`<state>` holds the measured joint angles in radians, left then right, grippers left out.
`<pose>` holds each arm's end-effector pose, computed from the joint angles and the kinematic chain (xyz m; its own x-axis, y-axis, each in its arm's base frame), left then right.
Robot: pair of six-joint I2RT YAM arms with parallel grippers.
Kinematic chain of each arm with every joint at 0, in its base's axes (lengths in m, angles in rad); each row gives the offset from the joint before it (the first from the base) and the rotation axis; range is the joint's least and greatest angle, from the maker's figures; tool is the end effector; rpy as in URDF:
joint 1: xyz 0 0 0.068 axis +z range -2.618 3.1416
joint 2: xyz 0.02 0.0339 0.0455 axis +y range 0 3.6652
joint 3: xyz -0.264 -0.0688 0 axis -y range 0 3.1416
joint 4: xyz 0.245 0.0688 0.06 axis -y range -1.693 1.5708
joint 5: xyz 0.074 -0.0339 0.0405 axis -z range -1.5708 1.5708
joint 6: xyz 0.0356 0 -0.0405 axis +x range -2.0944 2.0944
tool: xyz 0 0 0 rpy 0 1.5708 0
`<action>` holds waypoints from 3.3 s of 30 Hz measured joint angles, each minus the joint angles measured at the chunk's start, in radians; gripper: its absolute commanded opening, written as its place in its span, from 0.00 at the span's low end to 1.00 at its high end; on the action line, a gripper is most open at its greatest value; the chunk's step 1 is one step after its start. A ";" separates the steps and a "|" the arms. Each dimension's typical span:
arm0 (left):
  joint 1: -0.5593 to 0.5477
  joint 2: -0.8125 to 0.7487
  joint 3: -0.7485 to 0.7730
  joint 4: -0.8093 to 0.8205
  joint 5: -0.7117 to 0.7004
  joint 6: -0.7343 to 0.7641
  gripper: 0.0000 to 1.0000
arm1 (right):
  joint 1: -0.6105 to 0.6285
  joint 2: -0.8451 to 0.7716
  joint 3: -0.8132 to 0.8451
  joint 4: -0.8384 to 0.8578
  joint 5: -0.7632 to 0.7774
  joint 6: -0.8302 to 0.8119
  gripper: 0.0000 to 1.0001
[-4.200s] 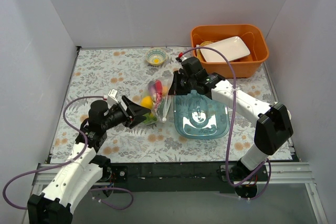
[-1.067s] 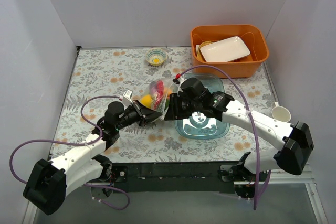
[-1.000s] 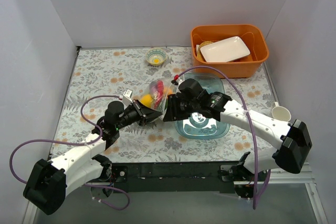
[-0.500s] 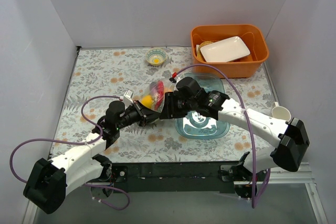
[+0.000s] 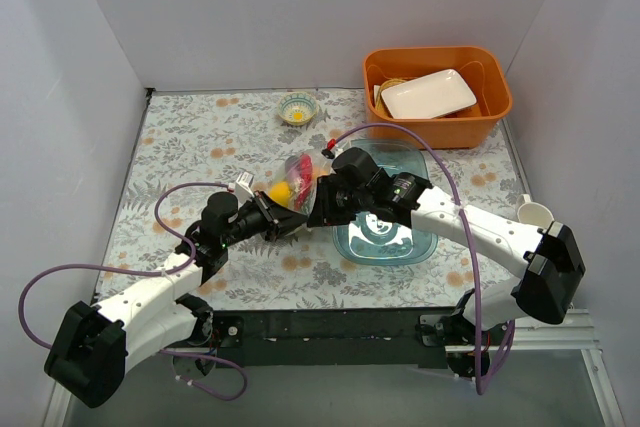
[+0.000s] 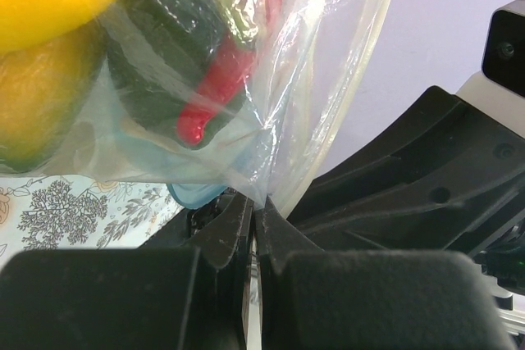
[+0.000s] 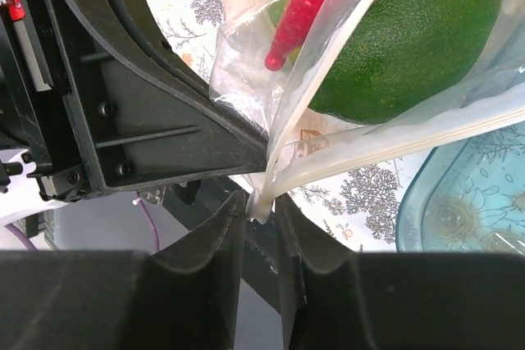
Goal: Place the food in the zip-top bag and seal the zipper
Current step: Zip the zipper food storage bag at the center of the board.
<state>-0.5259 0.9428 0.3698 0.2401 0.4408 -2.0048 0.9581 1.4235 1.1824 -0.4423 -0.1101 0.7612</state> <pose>0.1685 -0.1154 0.2100 -0.6095 -0.5950 0.5239 -0.5940 -0.0950 -0.7988 0.1799 0.2627 0.3053 -0.8576 -0.0278 -0.5136 -0.3737 0.7197 0.5851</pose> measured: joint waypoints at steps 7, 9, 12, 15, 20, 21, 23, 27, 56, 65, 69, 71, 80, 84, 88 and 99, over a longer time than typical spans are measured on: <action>0.000 0.000 0.000 0.001 0.000 0.000 0.00 | 0.000 0.001 0.000 0.000 -0.003 0.000 0.27; 0.000 0.000 0.000 0.001 0.000 0.000 0.00 | 0.000 0.002 0.000 0.000 -0.006 0.002 0.28; 0.000 -0.002 0.000 0.001 0.000 0.000 0.00 | 0.000 0.005 0.000 0.002 -0.013 0.004 0.27; 0.000 -0.002 0.000 0.001 0.000 0.000 0.00 | 0.000 0.005 0.000 0.004 -0.019 0.006 0.18; 0.000 -0.006 0.000 0.000 0.000 0.000 0.17 | 0.000 0.005 0.000 0.004 -0.020 0.013 0.03; 0.000 -0.008 0.000 0.000 0.000 0.001 0.18 | 0.000 0.006 0.000 0.004 -0.020 0.014 0.02; 0.000 -0.014 0.000 0.000 0.000 0.002 0.22 | 0.000 0.005 -0.002 0.005 -0.020 0.019 0.02; 0.000 -0.048 -0.003 0.000 -0.005 0.000 0.25 | 0.000 0.002 -0.028 0.043 -0.018 0.034 0.02; 0.002 -0.064 -0.108 0.130 0.009 0.000 0.30 | -0.005 -0.076 -0.134 0.176 0.039 0.126 0.03; 0.002 -0.056 -0.118 0.166 0.013 -0.001 0.21 | -0.004 -0.076 -0.134 0.176 0.040 0.126 0.03; 0.001 -0.031 -0.119 0.220 0.017 -0.002 0.10 | -0.005 -0.077 -0.135 0.173 0.048 0.126 0.03; 0.000 -0.024 -0.120 0.239 0.017 -0.002 0.02 | -0.005 -0.077 -0.142 0.176 0.048 0.126 0.03; 0.000 -0.016 -0.126 0.256 0.019 -0.001 0.00 | -0.005 -0.087 -0.150 0.180 0.050 0.130 0.03; 0.000 -0.041 -0.126 0.219 0.018 -0.002 0.00 | -0.005 -0.090 -0.150 0.179 0.059 0.130 0.04; 0.000 -0.073 -0.133 0.195 0.016 -0.001 0.00 | -0.014 -0.093 -0.150 0.177 0.067 0.136 0.04; 0.000 -0.074 -0.135 0.206 0.016 -0.005 0.00 | -0.040 -0.093 -0.150 0.180 0.051 0.153 0.05</action>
<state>-0.5259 0.8692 0.2348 0.4458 0.4572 -2.0098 0.9184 1.3300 1.0321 -0.2626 -0.0586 0.9146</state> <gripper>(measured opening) 0.009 0.068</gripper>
